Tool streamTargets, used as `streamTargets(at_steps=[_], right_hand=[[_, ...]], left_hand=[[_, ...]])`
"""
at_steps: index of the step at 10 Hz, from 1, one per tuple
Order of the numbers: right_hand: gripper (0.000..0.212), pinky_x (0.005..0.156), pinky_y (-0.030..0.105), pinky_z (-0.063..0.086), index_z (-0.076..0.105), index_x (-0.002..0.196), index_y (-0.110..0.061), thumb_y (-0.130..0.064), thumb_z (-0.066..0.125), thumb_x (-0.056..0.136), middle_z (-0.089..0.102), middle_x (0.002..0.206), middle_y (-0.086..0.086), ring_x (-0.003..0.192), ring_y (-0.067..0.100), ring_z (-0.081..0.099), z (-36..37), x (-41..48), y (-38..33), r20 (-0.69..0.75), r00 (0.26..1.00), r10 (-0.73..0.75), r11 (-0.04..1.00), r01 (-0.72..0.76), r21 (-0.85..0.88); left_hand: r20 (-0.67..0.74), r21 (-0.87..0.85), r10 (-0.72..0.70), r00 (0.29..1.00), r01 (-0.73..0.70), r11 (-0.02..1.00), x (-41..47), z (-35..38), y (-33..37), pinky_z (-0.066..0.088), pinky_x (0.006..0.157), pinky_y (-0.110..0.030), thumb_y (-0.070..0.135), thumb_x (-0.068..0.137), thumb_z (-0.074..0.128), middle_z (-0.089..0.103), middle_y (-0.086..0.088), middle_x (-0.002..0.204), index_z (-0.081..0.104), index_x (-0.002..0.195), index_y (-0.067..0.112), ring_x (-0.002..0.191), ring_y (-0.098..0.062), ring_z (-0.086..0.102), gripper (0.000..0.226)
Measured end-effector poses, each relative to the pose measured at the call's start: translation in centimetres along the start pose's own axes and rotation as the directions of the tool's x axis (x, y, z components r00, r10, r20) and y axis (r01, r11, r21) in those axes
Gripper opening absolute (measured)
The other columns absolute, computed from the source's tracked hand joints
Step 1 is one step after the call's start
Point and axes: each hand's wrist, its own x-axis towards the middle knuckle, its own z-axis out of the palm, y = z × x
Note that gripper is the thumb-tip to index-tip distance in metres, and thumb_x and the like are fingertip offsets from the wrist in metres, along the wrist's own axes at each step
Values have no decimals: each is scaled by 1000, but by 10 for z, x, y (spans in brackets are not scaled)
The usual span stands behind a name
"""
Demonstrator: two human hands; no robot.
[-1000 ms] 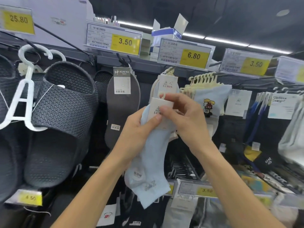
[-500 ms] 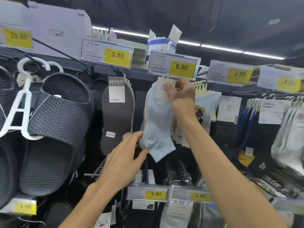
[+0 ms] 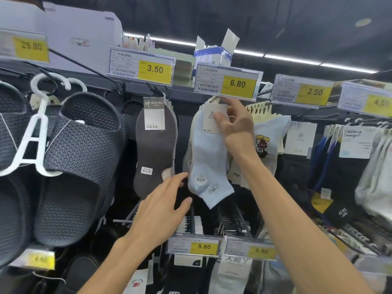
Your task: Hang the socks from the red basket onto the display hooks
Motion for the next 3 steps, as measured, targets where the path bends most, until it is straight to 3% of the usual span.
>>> streamTargets(at_steps=[1,2,3], right_hand=[[50,68,8,52,50,140,-28,-14,64,94,57,101,-22,87,-15,60,-3,-10,-1,36,999,38,999,-39,15],[60,70,0,46,41,145,-31,-14,65,93,53,106,-32,90,-24,54,-10,-34,-2,50,997,63,998,-62,-21],[49,92,3,43,51,136,-35,-18,66,92,55,119,-35,114,-19,51,-28,-72,-4,4,999,-38,999,38,28]], left_hand=[[18,0,-3,1000,3,1000,-3,2,1,47,85,-27,50,95,51,51,23,137,23,146,48,123,-1,52,58],[17,13,7,1000,-7,1000,-8,-2,2,50,92,-29,51,95,49,50,23,136,26,146,45,123,0,51,56],[-34,-71,42,999,-44,997,-20,-9,6,49,95,-25,49,93,45,50,29,129,42,138,43,122,4,50,45]])
